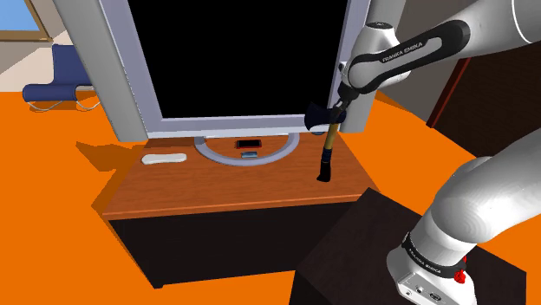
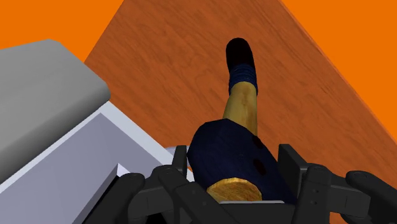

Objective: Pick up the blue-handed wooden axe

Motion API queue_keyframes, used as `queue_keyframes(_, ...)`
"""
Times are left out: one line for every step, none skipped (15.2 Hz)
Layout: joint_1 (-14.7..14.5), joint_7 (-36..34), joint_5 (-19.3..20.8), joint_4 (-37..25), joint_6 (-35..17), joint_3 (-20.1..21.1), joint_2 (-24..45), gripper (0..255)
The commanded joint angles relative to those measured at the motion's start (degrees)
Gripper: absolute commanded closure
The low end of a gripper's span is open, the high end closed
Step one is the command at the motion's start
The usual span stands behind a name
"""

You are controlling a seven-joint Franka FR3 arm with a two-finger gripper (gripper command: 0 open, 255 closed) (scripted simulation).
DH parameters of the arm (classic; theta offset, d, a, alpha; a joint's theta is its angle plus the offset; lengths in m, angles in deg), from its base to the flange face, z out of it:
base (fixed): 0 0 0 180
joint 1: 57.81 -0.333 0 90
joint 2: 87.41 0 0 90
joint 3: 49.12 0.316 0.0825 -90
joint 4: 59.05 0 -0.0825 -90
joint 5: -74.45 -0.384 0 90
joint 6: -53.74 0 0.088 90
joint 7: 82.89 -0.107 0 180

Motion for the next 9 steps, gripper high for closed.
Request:
queue_keyframes(0.0,0.0,0.0,0.0,0.0,0.0,0.1,255)
queue_keyframes(0.0,-0.1,0.0,0.1,0.0,0.1,0.0,255)
queue_keyframes(0.0,-0.1,0.0,-0.4,0.9,0.2,-0.4,255)
queue_keyframes(0.0,0.0,-0.1,-0.9,1.8,0.3,-0.8,255)
queue_keyframes(-0.1,0.0,-0.1,-1.4,2.6,0.3,-1.1,255)
queue_keyframes(-0.1,0.1,-0.2,-1.9,3.5,0.4,-1.5,255)
queue_keyframes(-0.1,0.1,-0.3,-2.4,4.3,0.5,-1.8,255)
queue_keyframes(-0.1,0.2,-0.3,-2.9,5.2,0.6,-2.1,255)
queue_keyframes(-0.2,0.2,-0.4,-3.5,6.0,0.7,-2.4,255)
